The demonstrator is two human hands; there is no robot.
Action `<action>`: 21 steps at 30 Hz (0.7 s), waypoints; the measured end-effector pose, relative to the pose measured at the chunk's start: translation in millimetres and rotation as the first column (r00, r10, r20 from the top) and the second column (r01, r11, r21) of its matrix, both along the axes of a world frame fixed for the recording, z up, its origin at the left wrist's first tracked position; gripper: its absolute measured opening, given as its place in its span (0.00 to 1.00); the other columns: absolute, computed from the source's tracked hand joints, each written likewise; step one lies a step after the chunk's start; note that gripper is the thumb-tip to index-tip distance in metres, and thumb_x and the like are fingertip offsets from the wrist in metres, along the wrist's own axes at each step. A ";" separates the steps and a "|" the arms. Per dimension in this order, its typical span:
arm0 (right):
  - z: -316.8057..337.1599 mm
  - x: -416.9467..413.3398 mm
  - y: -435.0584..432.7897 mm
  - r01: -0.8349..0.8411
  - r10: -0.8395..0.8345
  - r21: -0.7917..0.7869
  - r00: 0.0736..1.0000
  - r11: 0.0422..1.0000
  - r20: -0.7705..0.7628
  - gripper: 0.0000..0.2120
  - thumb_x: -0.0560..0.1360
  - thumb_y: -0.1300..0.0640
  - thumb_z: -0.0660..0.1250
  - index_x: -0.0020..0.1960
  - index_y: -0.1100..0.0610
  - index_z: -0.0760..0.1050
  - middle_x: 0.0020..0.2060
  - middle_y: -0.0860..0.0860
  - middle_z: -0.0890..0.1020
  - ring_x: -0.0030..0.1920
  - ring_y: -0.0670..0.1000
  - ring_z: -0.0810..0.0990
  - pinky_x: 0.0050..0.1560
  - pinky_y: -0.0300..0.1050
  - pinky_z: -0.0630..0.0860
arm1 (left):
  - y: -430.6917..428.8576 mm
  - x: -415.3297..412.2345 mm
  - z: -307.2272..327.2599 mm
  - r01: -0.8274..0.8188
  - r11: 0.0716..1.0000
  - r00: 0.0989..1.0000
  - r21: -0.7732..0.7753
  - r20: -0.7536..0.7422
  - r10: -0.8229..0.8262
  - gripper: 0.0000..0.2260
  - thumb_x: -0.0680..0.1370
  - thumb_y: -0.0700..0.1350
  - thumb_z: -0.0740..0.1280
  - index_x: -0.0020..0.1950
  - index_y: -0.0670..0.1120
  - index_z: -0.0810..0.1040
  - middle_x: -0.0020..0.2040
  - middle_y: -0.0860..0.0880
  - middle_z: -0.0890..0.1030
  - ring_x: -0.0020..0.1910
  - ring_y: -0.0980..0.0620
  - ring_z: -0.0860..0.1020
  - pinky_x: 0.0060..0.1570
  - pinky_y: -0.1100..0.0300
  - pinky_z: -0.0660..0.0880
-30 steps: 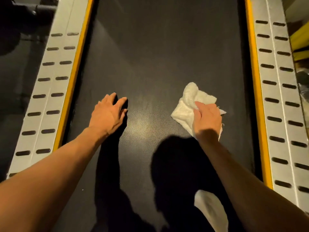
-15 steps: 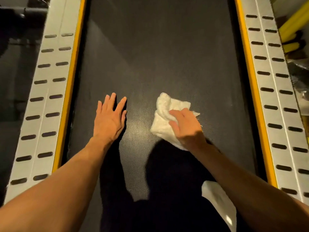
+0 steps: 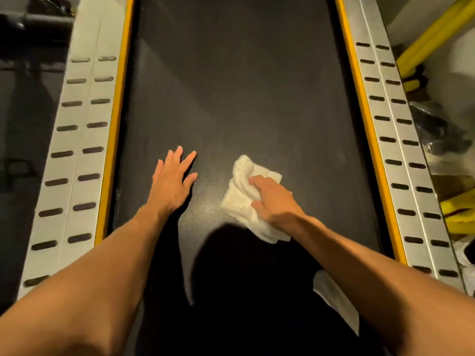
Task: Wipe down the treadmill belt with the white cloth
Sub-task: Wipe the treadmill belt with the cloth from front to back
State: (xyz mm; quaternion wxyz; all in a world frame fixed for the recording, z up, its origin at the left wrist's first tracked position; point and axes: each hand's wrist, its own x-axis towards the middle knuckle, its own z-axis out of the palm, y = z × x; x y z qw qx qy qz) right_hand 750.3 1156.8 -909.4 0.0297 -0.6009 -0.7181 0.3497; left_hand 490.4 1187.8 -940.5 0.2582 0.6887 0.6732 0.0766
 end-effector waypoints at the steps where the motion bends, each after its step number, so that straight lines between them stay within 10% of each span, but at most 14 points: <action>1: 5.3 -2.4 1.0 -0.002 0.002 0.024 0.999 1.000 -0.032 0.22 0.75 0.57 0.64 0.68 0.50 0.66 0.57 0.53 0.74 0.56 0.54 0.73 0.53 0.44 0.66 | 1.8 -0.7 2.7 0.003 0.999 1.000 -0.038 0.011 -0.003 0.24 0.82 0.49 0.58 0.78 0.52 0.58 0.79 0.45 0.52 0.78 0.45 0.47 0.75 0.47 0.43; 7: -0.7 -3.3 48.9 0.238 -0.241 0.204 0.971 0.950 -0.008 0.20 0.75 0.55 0.64 0.67 0.49 0.69 0.56 0.56 0.75 0.59 0.57 0.73 0.58 0.51 0.70 | 2.6 -2.5 2.7 -0.014 0.997 0.999 -0.070 0.051 0.018 0.23 0.83 0.47 0.57 0.78 0.54 0.57 0.80 0.47 0.49 0.78 0.48 0.43 0.74 0.52 0.39; 14: -22.1 -46.4 -16.6 -0.140 0.166 0.282 0.984 0.949 -0.069 0.15 0.77 0.47 0.60 0.62 0.49 0.74 0.46 0.52 0.75 0.48 0.55 0.74 0.47 0.46 0.67 | 3.0 -2.8 -7.0 0.036 0.999 0.999 -0.030 -0.036 -0.037 0.23 0.83 0.48 0.56 0.78 0.54 0.55 0.80 0.47 0.49 0.78 0.47 0.44 0.74 0.50 0.41; 21: -28.8 -38.2 42.4 0.153 -0.139 0.386 0.988 0.910 -0.064 0.12 0.78 0.53 0.63 0.61 0.48 0.76 0.49 0.52 0.73 0.52 0.55 0.75 0.49 0.45 0.68 | -24.6 -16.7 -3.5 0.078 0.989 0.971 0.127 -0.237 -0.046 0.22 0.82 0.49 0.56 0.77 0.50 0.61 0.78 0.44 0.57 0.77 0.42 0.52 0.74 0.43 0.47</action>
